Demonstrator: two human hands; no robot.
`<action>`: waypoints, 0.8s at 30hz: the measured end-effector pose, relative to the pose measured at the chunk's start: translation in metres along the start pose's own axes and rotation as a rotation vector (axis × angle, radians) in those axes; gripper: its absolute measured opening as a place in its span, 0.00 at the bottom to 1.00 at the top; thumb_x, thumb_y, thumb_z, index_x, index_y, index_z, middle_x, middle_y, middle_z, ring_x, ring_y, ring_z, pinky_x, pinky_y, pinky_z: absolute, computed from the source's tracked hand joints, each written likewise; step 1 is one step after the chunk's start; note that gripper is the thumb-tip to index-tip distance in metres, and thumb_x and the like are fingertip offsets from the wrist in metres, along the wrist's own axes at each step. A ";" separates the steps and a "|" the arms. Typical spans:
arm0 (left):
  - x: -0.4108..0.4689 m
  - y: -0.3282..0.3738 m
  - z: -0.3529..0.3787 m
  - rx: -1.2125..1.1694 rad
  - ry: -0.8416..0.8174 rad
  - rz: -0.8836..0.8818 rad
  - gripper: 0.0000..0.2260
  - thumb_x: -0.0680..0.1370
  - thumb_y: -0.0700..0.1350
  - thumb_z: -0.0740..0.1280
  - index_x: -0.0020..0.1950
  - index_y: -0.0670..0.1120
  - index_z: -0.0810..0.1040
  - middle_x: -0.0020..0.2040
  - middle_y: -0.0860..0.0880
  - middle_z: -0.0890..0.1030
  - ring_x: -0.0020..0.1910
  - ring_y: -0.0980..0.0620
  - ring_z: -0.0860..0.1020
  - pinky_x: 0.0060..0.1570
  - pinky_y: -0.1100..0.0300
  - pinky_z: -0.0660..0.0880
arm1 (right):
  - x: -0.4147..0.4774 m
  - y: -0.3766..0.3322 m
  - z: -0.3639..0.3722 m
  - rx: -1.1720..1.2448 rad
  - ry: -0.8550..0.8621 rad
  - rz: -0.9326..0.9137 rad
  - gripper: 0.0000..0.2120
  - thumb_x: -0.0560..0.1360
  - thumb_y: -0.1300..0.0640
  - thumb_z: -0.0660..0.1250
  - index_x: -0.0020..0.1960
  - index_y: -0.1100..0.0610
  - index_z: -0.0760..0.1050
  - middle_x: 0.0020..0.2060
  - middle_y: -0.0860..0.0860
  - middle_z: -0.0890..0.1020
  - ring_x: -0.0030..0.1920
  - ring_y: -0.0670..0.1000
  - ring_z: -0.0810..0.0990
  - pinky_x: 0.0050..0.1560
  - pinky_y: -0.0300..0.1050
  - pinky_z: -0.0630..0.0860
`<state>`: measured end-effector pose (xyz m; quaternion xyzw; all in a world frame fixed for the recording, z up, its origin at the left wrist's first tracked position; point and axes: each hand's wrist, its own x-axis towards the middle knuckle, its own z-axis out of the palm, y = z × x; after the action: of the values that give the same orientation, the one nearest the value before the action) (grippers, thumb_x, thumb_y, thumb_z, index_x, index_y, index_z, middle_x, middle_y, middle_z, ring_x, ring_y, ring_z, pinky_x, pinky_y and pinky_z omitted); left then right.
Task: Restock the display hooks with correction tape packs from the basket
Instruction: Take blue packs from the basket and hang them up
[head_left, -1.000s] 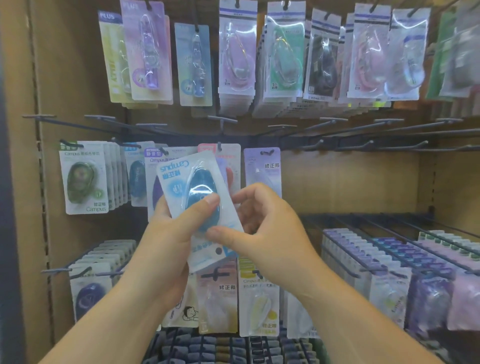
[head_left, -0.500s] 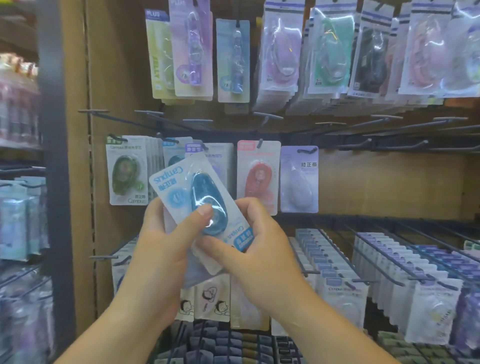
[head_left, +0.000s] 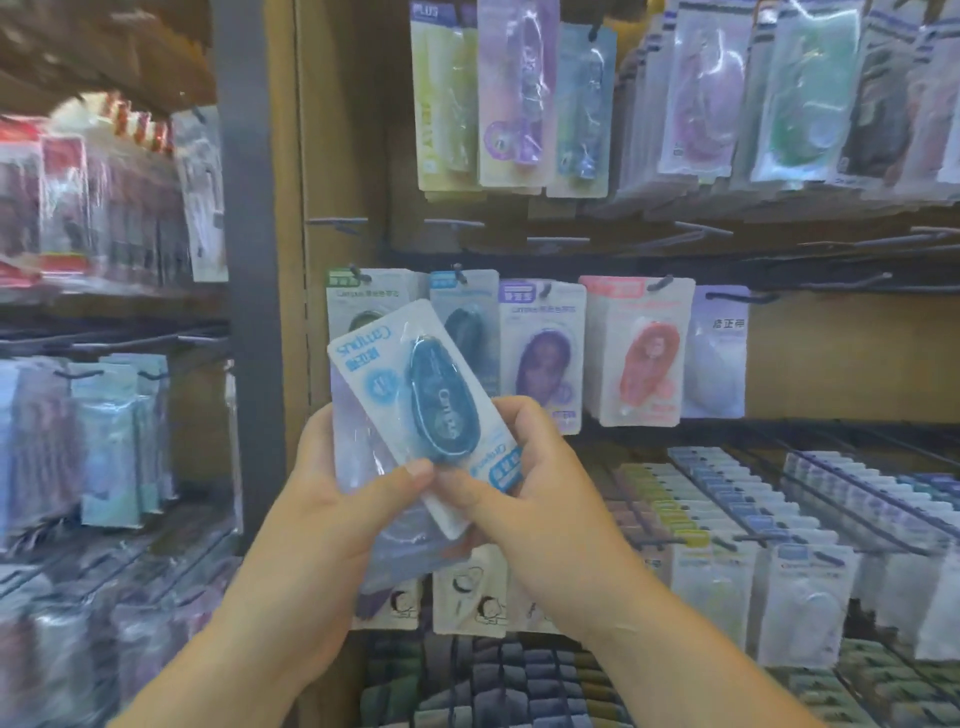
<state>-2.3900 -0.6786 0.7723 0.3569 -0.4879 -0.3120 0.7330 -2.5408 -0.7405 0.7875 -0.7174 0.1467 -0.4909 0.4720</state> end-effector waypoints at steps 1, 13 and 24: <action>0.001 0.000 -0.007 0.003 0.000 0.002 0.29 0.68 0.45 0.77 0.68 0.58 0.77 0.62 0.48 0.86 0.59 0.39 0.85 0.63 0.28 0.76 | 0.001 0.001 0.005 0.012 -0.004 0.015 0.16 0.78 0.62 0.73 0.62 0.54 0.72 0.51 0.49 0.85 0.51 0.53 0.86 0.41 0.47 0.83; 0.004 0.011 -0.044 0.020 -0.044 -0.010 0.32 0.67 0.44 0.83 0.68 0.61 0.77 0.60 0.53 0.86 0.59 0.47 0.85 0.64 0.36 0.77 | 0.009 -0.020 0.003 0.361 0.453 -0.047 0.06 0.80 0.63 0.65 0.51 0.61 0.81 0.49 0.57 0.87 0.50 0.55 0.85 0.53 0.53 0.82; 0.006 0.028 -0.058 -0.004 -0.004 0.015 0.26 0.68 0.47 0.73 0.65 0.59 0.77 0.55 0.53 0.88 0.52 0.48 0.87 0.53 0.43 0.81 | 0.067 -0.052 0.008 0.121 0.472 -0.064 0.05 0.81 0.58 0.68 0.48 0.57 0.81 0.39 0.51 0.88 0.39 0.49 0.87 0.37 0.46 0.82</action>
<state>-2.3311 -0.6550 0.7831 0.3512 -0.4912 -0.3081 0.7352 -2.5151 -0.7549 0.8671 -0.5577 0.2005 -0.6675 0.4508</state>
